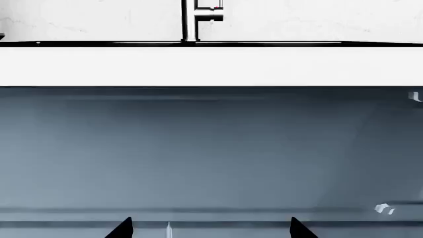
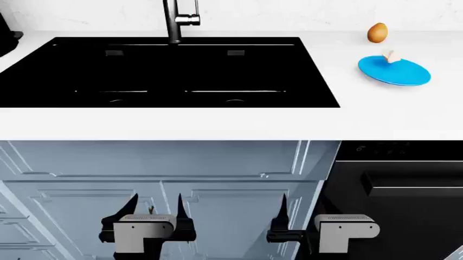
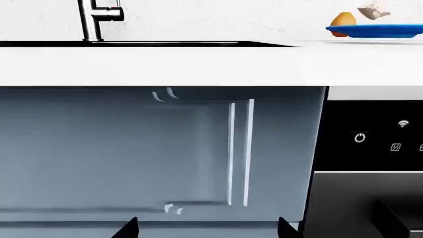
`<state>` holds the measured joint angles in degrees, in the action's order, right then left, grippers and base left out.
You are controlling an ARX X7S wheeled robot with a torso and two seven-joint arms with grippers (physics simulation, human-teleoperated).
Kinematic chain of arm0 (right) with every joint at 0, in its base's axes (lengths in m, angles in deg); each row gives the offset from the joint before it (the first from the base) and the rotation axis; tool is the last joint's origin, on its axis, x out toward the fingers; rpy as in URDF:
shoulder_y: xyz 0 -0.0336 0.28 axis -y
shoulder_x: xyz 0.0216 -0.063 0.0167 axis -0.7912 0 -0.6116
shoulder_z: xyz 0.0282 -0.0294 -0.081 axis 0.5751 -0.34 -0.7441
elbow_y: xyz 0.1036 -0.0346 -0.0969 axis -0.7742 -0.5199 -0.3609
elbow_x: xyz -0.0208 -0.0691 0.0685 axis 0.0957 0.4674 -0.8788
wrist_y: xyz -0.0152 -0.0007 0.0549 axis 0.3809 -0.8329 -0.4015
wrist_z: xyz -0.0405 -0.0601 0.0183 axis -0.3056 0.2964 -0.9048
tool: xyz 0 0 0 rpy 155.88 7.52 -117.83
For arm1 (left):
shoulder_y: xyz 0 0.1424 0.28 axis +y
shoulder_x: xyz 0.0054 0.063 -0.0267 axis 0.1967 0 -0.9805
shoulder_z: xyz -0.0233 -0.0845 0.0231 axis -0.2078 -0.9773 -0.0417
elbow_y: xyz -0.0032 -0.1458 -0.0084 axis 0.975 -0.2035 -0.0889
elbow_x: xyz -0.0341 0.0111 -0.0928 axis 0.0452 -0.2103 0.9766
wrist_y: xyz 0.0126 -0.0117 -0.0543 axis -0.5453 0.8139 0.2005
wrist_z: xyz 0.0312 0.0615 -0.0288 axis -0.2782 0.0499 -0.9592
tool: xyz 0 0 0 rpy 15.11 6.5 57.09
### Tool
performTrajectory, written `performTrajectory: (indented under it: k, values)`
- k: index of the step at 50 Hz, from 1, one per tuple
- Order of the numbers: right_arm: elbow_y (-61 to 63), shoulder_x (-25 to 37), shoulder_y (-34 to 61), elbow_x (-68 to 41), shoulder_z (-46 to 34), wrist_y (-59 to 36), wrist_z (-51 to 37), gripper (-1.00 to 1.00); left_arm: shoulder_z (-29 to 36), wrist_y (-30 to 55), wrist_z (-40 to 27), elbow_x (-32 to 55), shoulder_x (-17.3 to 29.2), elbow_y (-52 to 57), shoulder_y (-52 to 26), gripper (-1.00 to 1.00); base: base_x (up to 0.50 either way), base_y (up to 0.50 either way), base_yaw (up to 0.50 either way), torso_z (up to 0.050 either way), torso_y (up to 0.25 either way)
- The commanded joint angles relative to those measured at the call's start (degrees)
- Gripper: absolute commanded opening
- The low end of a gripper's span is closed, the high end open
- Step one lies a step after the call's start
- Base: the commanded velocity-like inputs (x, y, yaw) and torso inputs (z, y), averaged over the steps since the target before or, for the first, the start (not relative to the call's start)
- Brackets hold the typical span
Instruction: Pick the chicken breast from the counter and place it in the sink. Then turn on the sink faucet.
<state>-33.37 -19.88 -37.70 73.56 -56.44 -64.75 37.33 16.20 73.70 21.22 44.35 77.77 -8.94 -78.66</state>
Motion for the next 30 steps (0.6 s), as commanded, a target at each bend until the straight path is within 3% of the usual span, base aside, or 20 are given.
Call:
performTrajectory:
  k: [1, 3, 11, 15, 20, 23, 26, 27, 28, 30]
  values:
    - [0.0, 0.9, 0.0, -0.9, -1.1, 0.0, -1.1, 1.00, 1.0, 0.0, -1.0, 0.9, 0.9, 0.0, 0.0, 1.00, 0.00, 0.00, 0.00, 0.000, 0.000]
    - [2.4, 1.7, -1.0, -0.4, -2.6, -0.7, -1.2, 1.00, 0.4, -2.1, -2.9, 0.6, 1.7, 0.7, 0.9, 1.00, 0.00, 0.00, 0.00, 0.000, 0.000]
    - [11.3, 3.9, -0.4, -0.4, -4.0, -8.1, -1.8, 1.00, 0.6, 4.8, -3.9, 1.5, 4.3, 10.9, 1.4, 1.00, 0.00, 0.00, 0.00, 0.000, 0.000]
    - [21.7, 6.7, 0.9, 0.8, -4.3, -15.4, -0.9, 1.00, 1.2, 16.3, -2.3, 1.1, 7.0, 23.4, 0.0, 1.00, 0.00, 0.00, 0.00, 0.000, 0.000]
    - [34.5, 8.7, 8.3, -0.5, -3.7, -33.7, 0.9, 1.00, -1.2, 35.0, -1.0, 5.0, 8.8, 36.6, -8.3, 1.00, 0.00, 0.00, 0.00, 0.000, 0.000]
    - [39.3, 9.3, 13.4, -2.6, -2.8, -42.7, 2.4, 1.00, 1.6, 40.8, -1.0, 3.1, 11.0, 40.9, -13.3, 1.00, 0.00, 0.00, 0.00, 0.000, 0.000]
    - [39.4, 9.4, 13.5, -2.7, -2.8, -42.9, 2.3, 1.00, 1.6, 41.0, -1.1, 3.2, 11.1, 41.0, -13.4, 1.00, 0.00, 0.00, 0.00, 0.000, 0.000]
    - [41.8, 10.6, 22.1, -3.6, -1.9, -51.5, 3.2, 1.00, 1.3, 49.6, -0.2, 5.2, 10.9, 43.5, -22.0, 1.00, 0.00, 0.00, 0.00, 0.000, 0.000]
    - [42.0, 10.6, 23.0, -3.7, -1.9, -54.2, 3.2, 1.00, 1.3, 53.4, -0.3, 5.3, 10.9, 43.9, -23.5, 1.00, 0.00, 0.00, 0.00, 0.000, 0.000]
    - [42.7, 12.3, 32.2, -2.9, -3.5, -61.9, 3.2, 1.00, 0.1, 65.7, 0.5, 7.7, 10.1, 43.2, -36.5, 1.00, 0.00, 0.00, 0.00, 0.000, 0.000]
